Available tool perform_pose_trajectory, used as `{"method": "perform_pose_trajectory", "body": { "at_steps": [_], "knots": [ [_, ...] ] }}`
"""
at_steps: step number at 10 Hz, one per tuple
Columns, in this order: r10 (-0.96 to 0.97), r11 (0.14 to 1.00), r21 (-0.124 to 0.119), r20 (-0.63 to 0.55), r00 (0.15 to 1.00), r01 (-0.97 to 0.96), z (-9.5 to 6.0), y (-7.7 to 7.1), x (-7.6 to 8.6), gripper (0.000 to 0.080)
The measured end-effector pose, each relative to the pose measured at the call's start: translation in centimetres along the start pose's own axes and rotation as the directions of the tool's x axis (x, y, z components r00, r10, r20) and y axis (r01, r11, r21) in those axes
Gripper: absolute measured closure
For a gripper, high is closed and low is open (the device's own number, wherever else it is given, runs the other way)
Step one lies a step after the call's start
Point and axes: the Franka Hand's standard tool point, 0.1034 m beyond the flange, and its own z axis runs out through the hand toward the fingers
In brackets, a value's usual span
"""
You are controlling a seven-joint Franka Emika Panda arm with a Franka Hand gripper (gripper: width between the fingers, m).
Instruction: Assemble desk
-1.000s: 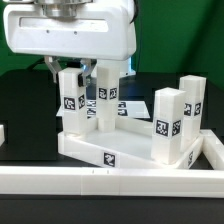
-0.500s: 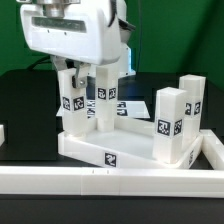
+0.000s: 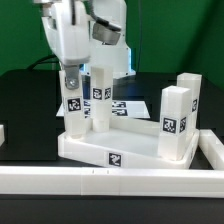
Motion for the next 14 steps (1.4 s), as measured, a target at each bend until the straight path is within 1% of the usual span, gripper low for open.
{"method": "perform_pose_trajectory", "body": {
  "at_steps": [3, 4, 5, 6, 7, 8, 9, 10, 11, 13, 14],
  "knots": [
    [0.189, 0.982, -0.002, 0.000, 0.982, -0.189, 0.07, -0.09, -0.18, 0.0509],
    [0.201, 0.980, -0.001, -0.001, 0.980, -0.201, 0.07, -0.09, -0.17, 0.0449],
    [0.174, 0.985, -0.003, -0.002, 0.985, -0.174, 0.14, -0.05, -0.15, 0.0449],
    [0.102, 0.995, -0.004, -0.002, 0.995, -0.102, 0.17, 0.00, -0.06, 0.0265],
    [0.091, 0.996, -0.006, -0.002, 0.996, -0.091, 0.20, 0.03, -0.03, 0.0265],
    [0.015, 1.000, -0.010, 0.000, 1.000, -0.015, 0.15, 0.00, -0.08, 0.0174],
    [-0.097, 0.995, -0.013, 0.004, 0.995, 0.097, 0.08, -0.08, -0.18, 0.0157],
    [-0.149, 0.989, -0.023, 0.005, 0.989, 0.149, 0.06, -0.16, -0.40, 0.0157],
    [-0.254, 0.967, -0.032, -0.001, 0.967, 0.254, 0.06, -0.24, -0.57, 0.0151],
    [-0.382, 0.924, -0.034, 0.003, 0.924, 0.382, 0.13, -0.23, -0.61, 0.0151],
    [-0.463, 0.886, -0.036, 0.005, 0.886, 0.463, 0.17, -0.26, -0.58, 0.0151]
  ]
}}
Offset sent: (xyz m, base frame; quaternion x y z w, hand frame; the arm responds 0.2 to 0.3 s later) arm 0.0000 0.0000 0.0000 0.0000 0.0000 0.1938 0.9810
